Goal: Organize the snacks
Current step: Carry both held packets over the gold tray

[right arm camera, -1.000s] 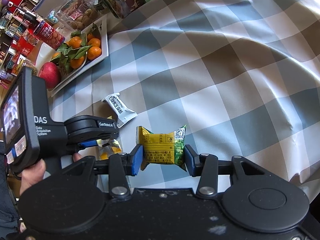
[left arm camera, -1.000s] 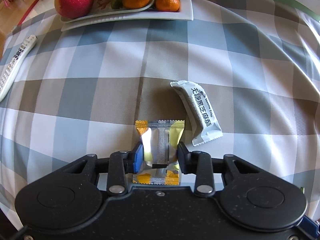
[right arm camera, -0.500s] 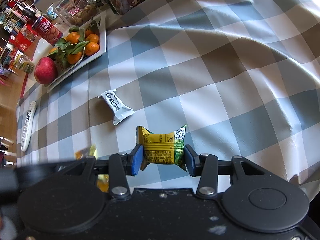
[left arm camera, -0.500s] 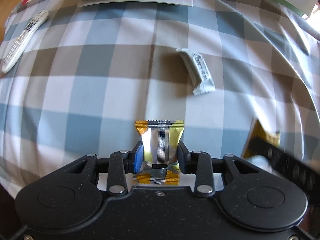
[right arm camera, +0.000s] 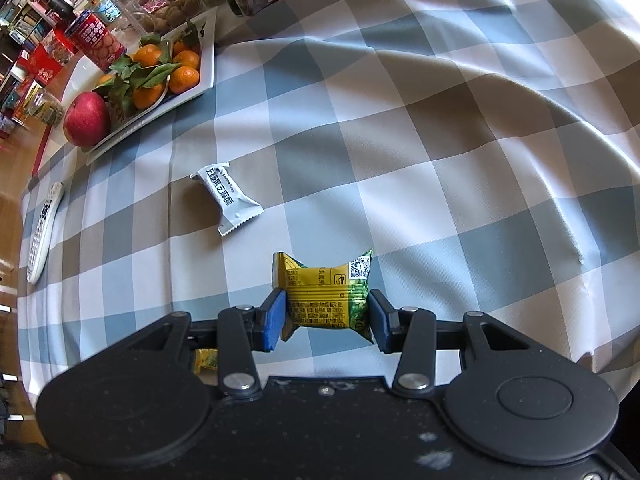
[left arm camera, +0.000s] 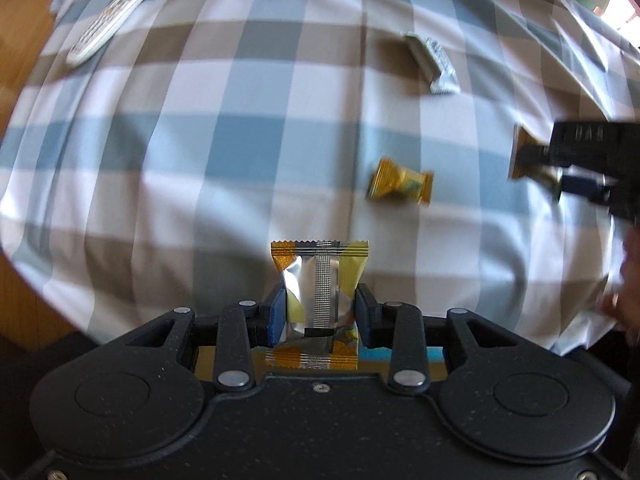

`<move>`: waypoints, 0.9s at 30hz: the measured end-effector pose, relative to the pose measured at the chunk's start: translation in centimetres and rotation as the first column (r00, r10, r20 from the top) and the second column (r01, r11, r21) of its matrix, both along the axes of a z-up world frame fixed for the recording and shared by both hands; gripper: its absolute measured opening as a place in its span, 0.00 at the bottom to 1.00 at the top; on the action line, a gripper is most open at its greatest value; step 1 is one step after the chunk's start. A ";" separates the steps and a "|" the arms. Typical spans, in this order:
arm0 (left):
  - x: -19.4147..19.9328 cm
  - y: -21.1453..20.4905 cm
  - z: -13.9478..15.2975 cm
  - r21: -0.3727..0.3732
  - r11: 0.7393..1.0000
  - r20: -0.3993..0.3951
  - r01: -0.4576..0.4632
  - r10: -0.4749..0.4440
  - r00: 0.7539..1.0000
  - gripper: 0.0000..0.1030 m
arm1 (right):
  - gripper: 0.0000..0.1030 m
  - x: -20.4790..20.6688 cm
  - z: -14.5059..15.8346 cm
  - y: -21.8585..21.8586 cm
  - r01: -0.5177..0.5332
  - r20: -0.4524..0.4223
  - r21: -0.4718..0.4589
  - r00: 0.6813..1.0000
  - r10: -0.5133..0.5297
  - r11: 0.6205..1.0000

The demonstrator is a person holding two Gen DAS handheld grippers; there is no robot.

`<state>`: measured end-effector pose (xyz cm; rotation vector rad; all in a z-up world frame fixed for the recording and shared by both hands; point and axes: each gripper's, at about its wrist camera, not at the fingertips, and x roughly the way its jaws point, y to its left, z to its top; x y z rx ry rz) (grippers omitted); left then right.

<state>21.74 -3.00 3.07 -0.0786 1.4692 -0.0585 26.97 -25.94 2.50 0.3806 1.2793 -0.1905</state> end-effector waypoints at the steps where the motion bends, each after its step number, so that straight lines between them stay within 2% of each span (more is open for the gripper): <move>1: -0.6 0.3 -0.1 -0.001 1.000 -0.007 -0.003 0.003 1.000 0.43 | 0.45 0.0 0.0 0.0 -0.001 -0.001 -0.002 1.000 0.001 1.000; 7: -4.0 1.3 -0.1 0.002 1.000 -0.013 -0.027 0.027 1.000 0.43 | 0.45 -0.3 -0.5 0.2 -0.011 -0.007 -0.024 1.000 0.011 1.000; 13: -6.7 1.9 0.5 -0.037 0.998 -0.005 -0.060 0.060 0.998 0.43 | 0.45 -1.2 -0.5 0.2 -0.034 -0.002 -0.033 0.999 0.034 0.999; 19: -8.7 2.7 0.8 -0.029 0.996 0.036 -0.085 0.086 0.996 0.43 | 0.45 -3.6 1.0 -0.5 -0.029 0.061 -0.004 0.998 0.029 1.000; 24: -9.9 4.0 1.2 -0.028 0.994 0.064 -0.107 0.109 0.992 0.43 | 0.45 -7.1 3.3 0.2 -0.027 0.146 -0.053 0.989 0.035 0.998; 27: -10.6 4.4 1.2 -0.033 0.993 0.074 -0.116 0.118 0.990 0.43 | 0.45 -10.1 4.3 0.4 -0.015 0.177 0.007 0.984 0.013 1.000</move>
